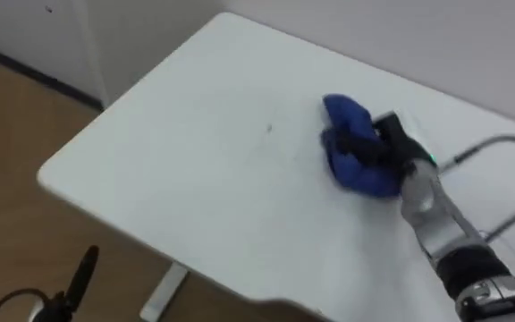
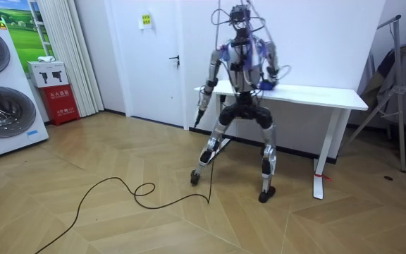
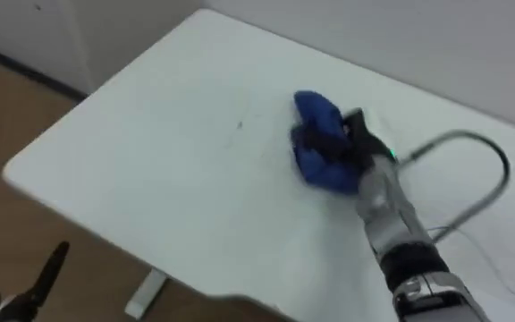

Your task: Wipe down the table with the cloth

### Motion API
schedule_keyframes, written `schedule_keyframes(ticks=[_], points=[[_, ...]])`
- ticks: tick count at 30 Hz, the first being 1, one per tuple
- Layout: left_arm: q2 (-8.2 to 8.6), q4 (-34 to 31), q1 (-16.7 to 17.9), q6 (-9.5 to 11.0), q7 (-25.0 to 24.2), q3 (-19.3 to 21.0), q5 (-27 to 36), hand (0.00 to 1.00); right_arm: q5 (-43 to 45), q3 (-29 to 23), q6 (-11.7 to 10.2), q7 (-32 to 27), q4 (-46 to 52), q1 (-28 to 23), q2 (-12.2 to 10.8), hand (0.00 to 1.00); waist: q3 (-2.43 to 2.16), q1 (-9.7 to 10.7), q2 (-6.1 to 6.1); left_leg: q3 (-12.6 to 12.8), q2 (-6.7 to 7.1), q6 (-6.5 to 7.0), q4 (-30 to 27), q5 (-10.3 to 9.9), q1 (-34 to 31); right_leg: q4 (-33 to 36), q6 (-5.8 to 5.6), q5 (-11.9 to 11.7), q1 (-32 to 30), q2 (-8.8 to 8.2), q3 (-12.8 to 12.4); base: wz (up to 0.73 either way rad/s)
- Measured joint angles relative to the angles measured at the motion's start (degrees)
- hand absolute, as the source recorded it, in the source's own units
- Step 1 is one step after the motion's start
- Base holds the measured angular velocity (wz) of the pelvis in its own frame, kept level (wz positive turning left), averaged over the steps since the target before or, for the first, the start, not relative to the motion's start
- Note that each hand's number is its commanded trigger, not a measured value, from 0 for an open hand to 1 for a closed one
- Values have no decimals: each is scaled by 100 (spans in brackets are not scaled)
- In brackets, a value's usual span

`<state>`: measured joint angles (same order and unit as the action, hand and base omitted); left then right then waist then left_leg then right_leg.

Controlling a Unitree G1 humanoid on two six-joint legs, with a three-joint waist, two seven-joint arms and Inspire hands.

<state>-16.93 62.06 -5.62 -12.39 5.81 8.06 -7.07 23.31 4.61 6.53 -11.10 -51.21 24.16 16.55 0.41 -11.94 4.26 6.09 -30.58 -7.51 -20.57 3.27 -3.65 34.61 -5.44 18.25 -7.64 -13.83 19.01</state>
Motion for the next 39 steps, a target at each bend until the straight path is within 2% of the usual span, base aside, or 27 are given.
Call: schedule_keyframes(ticks=[1,2,3,4,5,6,7,8,9,10,12,14,15,16,18,20,23,27,30,32,33,34,35,36,37,38,39], points=[[-2,1,116,-2,0,28,18,0,-116,-107,76,-16,8,-208,149,100,-30,89,17,288,20,-8,-114,-24,-4,-101,163,23,29,168,-42,-28],[-1,2,204,-3,-3,28,17,0,-118,-223,162,-33,17,-366,196,100,-32,169,21,464,131,-13,-327,-254,18,-260,356,-15,73,322,-128,-41],[5,3,249,-2,-4,27,19,0,-115,-277,208,-32,18,-386,206,100,-37,184,24,500,251,4,-496,-485,22,-341,451,-54,85,380,-183,-73],[38,2,287,-5,-3,17,54,0,-115,-389,338,-27,41,-381,201,100,-41,207,17,509,563,77,-929,-1050,-60,-500,611,-150,122,464,-207,-82],[117,-9,283,-5,1,-35,68,0,-117,-412,404,-21,100,-381,210,100,-31,232,-69,515,968,100,-1378,-1624,-153,-667,743,-246,171,615,-316,-81],[164,-9,284,-5,1,-61,68,0,-109,-411,434,-11,127,-379,198,100,-41,225,-104,551,1207,147,-1484,-1861,-169,-733,735,-295,202,666,-383,-74],[257,-20,279,-4,5,-98,71,0,-56,-409,514,10,263,-364,169,100,-38,216,-144,578,1758,365,-1402,-2177,-175,-809,654,-357,231,711,-543,-72],[329,-39,268,-9,5,-150,68,0,-30,-357,591,11,364,-328,78,100,-40,214,-198,632,2265,538,-1084,-2238,-191,-833,648,-371,227,734,-678,-68],[368,-81,269,-17,6,-149,73,0,-14,-350,612,20,412,-305,57,100,-36,198,-235,645,2476,767,-894,-2250,-189,-851,651,-378,179,766,-759,-89],[394,-172,332,-37,29,-131,101,0,53,-301,610,57,486,-290,-32,100,-117,95,-255,527,2636,794,-609,-2144,-74,-931,670,-442,53,878,-986,-74],[417,-319,327,-87,139,-124,385,0,112,-293,534,69,586,-287,-90,100,-124,183,-263,553,2666,798,-286,-1994,25,-1160,719,-577,73,964,-1012,-40],[437,-369,372,-97,233,-148,694,0,122,-314,339,-102,583,-365,-85,100,-131,373,-261,545,2717,763,154,-1787,213,-1473,571,-767,227,988,-921,0],[436,-369,412,-96,259,-135,721,0,123,-334,273,-179,574,-415,-84,100,-135,413,-254,536,2722,744,248,-1757,271,-1549,546,-784,287,992,-879,17],[429,-369,522,-93,316,-122,752,0,125,-383,113,-361,492,-574,-76,100,-157,575,-216,467,2727,708,392,-1716,367,-1704,512,-802,474,994,-743,40],[438,-368,781,-79,387,54,735,0,150,-972,-173,-664,424,-1049,-59,100,-163,889,-172,251,2743,661,656,-1635,619,-2025,508,-803,845,1019,-495,60],[425,-369,1002,-75,397,405,698,0,108,-1599,-284,-821,300,-1445,-16,100,-180,1057,-80,122,2745,641,767,-1623,811,-2221,503,-800,1147,1054,-351,41],[360,-369,1204,-55,412,891,417,0,-287,-2462,-300,-934,-31,-2079,274,100,-190,1086,112,2,2741,637,891,-1622,948,-2415,498,-802,1408,1098,-300,24],[354,-368,1437,-18,549,849,431,0,-411,-2588,-221,-1061,14,-2375,409,100,-170,1023,133,7,2740,637,975,-1622,1112,-2410,487,-809,1479,1110,-320,-26],[413,-361,1271,51,653,590,428,0,-217,-2011,204,-1107,567,-2206,213,100,-144,813,69,131,2721,633,996,-1621,1120,-2387,496,-851,1341,1143,-501,-55],[575,-359,1012,76,664,279,417,0,480,-734,806,-839,1799,-2024,-35,100,-86,504,-75,126,2666,604,1011,-1604,1027,-2359,574,-1010,1124,1229,-699,-73],[609,-360,941,74,661,197,405,0,716,-313,898,-683,2077,-1908,-150,100,-79,462,-83,126,2654,588,1004,-1597,983,-2344,586,-1040,1064,1244,-708,-46],[656,-360,784,70,652,2,356,0,1183,577,1059,-292,2483,-1531,-461,100,-66,328,-91,97,2644,550,1023,-1573,903,-2292,627,-1071,923,1259,-692,-12],[742,-359,644,52,628,-86,353,0,1720,1305,1079,104,2596,-1079,-778,100,-50,190,-86,19,2639,528,1022,-1535,812,-2297,664,-1095,856,1268,-644,4],[807,-369,521,29,604,-118,338,0,1961,1577,1073,334,2629,-879,-988,100,-29,97,-84,-25,2640,508,1022,-1513,781,-2301,672,-1099,845,1274,-622,43],[953,-428,363,4,549,-157,224,0,2301,1947,990,676,2691,-542,-1284,100,-32,-115,-69,-159,2651,506,1022,-1457,701,-2306,682,-1091,800,1280,-588,58],[1065,-623,405,-7,493,-163,182,0,2371,2113,836,871,2679,-261,-1452,100,-24,-385,-73,-285,2669,497,1060,-1401,654,-2325,683,-1086,783,1261,-486,61],[1096,-710,460,-9,484,-185,192,0,2361,2127,762,918,2636,-185,-1493,100,-21,-495,-69,-371,2689,501,1078,-1348,646,-2360,679,-1082,787,1242,-431,75]])
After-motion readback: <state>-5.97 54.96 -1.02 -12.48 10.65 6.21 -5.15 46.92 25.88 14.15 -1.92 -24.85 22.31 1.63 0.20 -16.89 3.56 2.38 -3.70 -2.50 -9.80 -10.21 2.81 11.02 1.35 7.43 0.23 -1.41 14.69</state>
